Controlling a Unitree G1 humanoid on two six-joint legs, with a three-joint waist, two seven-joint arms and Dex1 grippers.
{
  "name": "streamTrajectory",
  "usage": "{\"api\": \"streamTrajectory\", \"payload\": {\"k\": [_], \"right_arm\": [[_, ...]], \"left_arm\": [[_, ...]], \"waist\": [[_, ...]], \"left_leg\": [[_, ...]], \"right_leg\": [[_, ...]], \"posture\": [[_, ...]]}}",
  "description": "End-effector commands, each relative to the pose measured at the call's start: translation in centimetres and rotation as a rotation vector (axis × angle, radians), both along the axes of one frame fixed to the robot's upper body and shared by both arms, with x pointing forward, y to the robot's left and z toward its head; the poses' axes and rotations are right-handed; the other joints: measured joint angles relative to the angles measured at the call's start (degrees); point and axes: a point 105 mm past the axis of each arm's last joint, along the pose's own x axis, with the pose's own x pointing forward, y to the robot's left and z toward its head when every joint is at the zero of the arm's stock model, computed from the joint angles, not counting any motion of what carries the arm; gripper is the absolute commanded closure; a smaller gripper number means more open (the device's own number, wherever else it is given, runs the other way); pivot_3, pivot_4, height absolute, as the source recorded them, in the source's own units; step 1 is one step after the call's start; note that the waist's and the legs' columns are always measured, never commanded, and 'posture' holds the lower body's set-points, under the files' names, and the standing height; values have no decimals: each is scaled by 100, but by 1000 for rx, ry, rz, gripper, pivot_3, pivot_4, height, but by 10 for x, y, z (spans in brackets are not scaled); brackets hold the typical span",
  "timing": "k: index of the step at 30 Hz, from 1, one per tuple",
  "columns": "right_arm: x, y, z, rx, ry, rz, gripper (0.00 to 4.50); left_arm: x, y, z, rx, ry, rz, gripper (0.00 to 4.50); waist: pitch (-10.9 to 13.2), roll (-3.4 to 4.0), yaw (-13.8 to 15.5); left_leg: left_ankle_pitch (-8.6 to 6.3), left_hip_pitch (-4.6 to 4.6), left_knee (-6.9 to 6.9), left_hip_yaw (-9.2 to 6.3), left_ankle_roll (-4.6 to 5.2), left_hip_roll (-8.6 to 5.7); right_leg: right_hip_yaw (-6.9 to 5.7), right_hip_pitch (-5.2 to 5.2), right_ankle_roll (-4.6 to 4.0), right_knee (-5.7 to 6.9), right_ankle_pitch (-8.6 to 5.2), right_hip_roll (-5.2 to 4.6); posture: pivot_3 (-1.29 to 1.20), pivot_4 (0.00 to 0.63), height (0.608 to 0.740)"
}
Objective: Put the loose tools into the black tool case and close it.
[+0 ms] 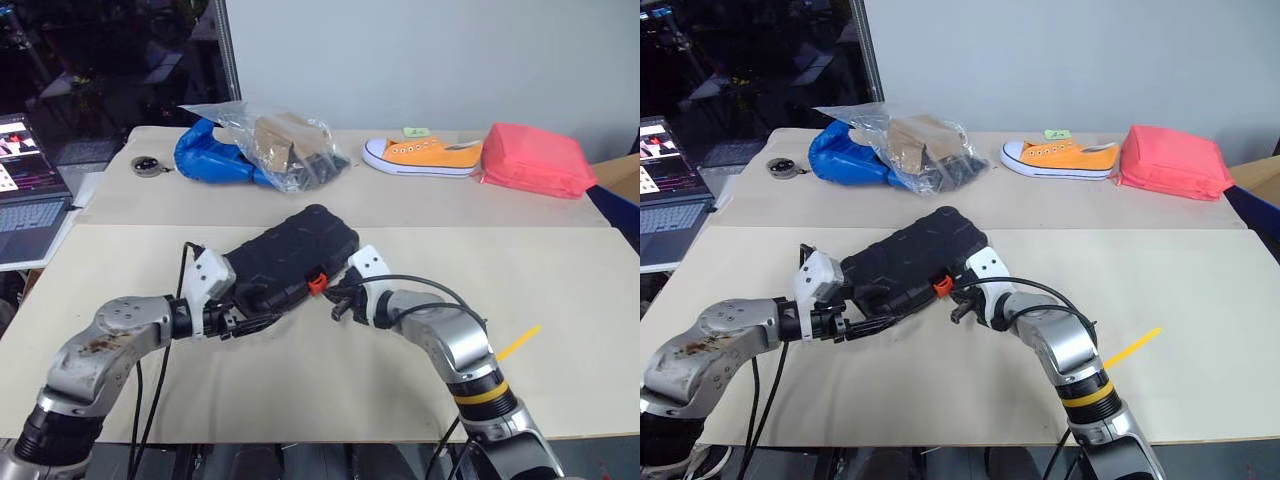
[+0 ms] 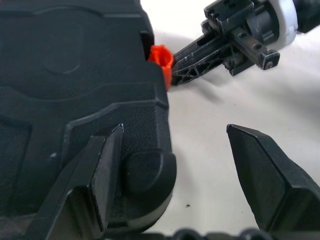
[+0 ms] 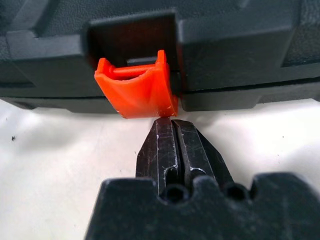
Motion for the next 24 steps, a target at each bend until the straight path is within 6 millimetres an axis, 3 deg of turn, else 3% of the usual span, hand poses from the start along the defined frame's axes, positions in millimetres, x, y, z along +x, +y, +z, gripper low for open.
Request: {"api": "streamTrajectory", "payload": {"k": [1,17,24], "right_arm": [[-9,-2,23,50,-52,46,4415],[8,25,33,121,-89,26,4415],[-5,12,41,174,-114,68,4415]], "left_arm": [[-2,0,-13,32,45,-7,954],[-3,1,-20,54,55,-11,954],[-2,3,-23,63,59,6,954]], "waist": [[0,0,6],[-2,1,-69],[-3,3,-96]], "left_leg": [[0,2,0,0,0,0],[1,36,2,1,0,2],[1,34,1,-1,0,1]], "right_leg": [[-1,3,0,0,0,0],[4,29,1,4,0,2],[4,29,1,4,1,1]], "posture": [[0,150,740],[0,150,740],[0,150,740]]}}
